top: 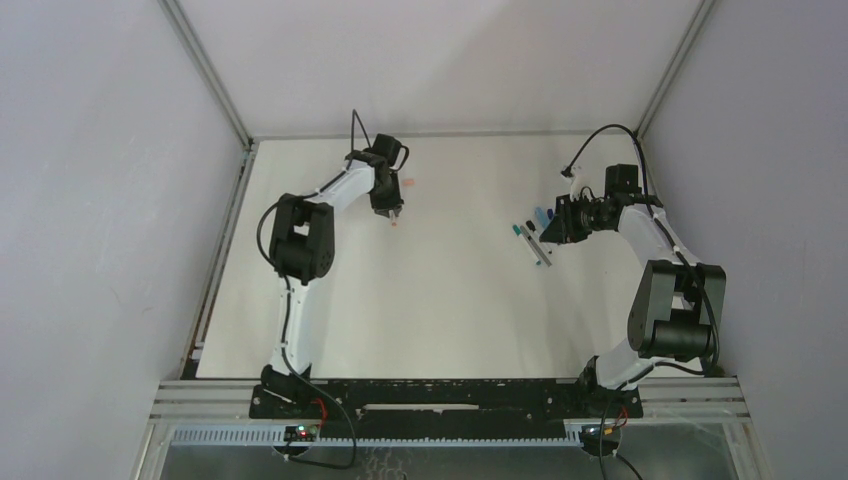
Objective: Insert the pens into the pen caps
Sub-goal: Move the pen to the center of the board.
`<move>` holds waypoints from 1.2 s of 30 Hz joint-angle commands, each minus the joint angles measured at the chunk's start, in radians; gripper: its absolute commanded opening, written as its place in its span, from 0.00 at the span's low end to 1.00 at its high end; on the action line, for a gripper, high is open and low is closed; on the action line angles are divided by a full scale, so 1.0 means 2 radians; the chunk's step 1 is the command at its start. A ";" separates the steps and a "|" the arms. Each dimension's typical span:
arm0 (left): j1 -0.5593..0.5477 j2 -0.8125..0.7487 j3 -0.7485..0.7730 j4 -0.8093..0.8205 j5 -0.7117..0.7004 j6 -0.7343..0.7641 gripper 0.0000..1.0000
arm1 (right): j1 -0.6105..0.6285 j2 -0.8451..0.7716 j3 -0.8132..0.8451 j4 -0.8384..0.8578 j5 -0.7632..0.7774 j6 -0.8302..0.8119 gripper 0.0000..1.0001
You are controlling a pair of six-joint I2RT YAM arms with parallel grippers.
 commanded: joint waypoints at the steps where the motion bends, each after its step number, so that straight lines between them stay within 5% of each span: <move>1: 0.003 0.008 0.024 -0.016 0.004 0.005 0.27 | -0.003 -0.013 0.013 0.003 -0.014 -0.006 0.30; 14: 0.011 0.034 0.068 -0.026 -0.007 0.028 0.02 | -0.003 -0.016 0.014 0.001 -0.022 -0.007 0.30; 25: 0.038 0.076 0.144 -0.001 0.043 0.097 0.06 | -0.008 -0.020 0.013 0.001 -0.030 -0.007 0.30; 36: 0.047 0.099 0.176 0.000 0.076 0.096 0.20 | -0.025 -0.019 0.014 0.000 -0.041 -0.007 0.30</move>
